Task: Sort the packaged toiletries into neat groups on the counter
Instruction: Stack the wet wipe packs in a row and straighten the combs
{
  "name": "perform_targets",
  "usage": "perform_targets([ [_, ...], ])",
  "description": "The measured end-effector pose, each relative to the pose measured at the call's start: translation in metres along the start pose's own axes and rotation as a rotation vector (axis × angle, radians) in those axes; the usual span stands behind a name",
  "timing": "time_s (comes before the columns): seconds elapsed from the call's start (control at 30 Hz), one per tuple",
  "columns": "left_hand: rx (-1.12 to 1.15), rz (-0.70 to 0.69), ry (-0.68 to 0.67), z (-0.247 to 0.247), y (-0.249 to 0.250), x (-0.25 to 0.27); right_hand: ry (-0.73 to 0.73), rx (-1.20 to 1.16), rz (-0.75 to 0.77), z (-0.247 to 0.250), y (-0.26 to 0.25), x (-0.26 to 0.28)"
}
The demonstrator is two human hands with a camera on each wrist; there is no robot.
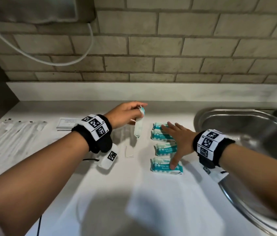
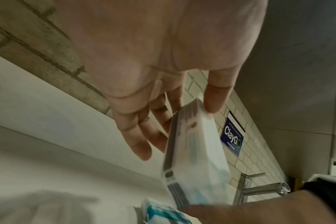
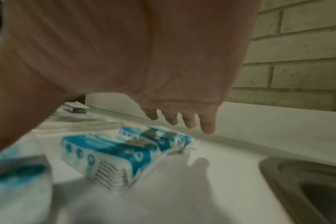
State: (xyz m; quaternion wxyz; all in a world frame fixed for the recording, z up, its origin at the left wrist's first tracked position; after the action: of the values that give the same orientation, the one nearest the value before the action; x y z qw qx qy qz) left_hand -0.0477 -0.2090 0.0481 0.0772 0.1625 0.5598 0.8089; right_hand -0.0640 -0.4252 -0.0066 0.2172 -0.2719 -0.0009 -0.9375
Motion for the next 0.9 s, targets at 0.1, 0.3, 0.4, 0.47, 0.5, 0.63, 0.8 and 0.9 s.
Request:
perform_targets([
  [0.1, 0.028, 0.022, 0.027, -0.005, 0.004, 0.001, -0.052, 0.003, -0.027, 0.0, 0.002, -0.007],
  [0.3, -0.013, 0.051, 0.07, 0.001, -0.004, 0.001, -0.018, -0.063, 0.029, 0.017, -0.015, -0.018],
  [0.4, -0.128, 0.049, 0.108, 0.009, -0.011, 0.0, 0.0, -0.098, 0.076, 0.017, -0.024, -0.028],
  [0.47, -0.188, 0.054, 0.131, 0.013, -0.015, 0.001, -0.001, -0.113, 0.092, 0.017, -0.027, -0.033],
  [0.5, -0.199, 0.067, 0.137, 0.015, -0.016, 0.002, -0.005, -0.118, 0.096, 0.018, -0.028, -0.036],
  [0.63, -0.156, 0.106, 0.147, 0.014, -0.015, 0.01, -0.012, -0.124, 0.111, 0.021, -0.033, -0.044],
  [0.8, -0.222, 0.154, -0.027, -0.013, -0.021, 0.022, 0.036, -0.121, 0.116, 0.021, -0.034, -0.044],
  [0.9, -0.312, 0.157, -0.161, -0.036, -0.035, 0.028, 0.115, -0.115, 0.141, 0.021, -0.032, -0.039],
])
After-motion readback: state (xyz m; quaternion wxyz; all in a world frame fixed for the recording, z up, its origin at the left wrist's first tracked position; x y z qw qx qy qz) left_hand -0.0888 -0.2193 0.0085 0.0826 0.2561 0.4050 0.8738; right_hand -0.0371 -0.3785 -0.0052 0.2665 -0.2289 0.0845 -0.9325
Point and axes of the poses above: each hand's wrist, its own x-axis away from the middle knuckle, its own z-axis out of the back of the hand, y = z × x, the point moved 3 cm from there along -x, towards the middle knuckle, and after that the axes turned 6 degrees about z, right-handed, at the moved point
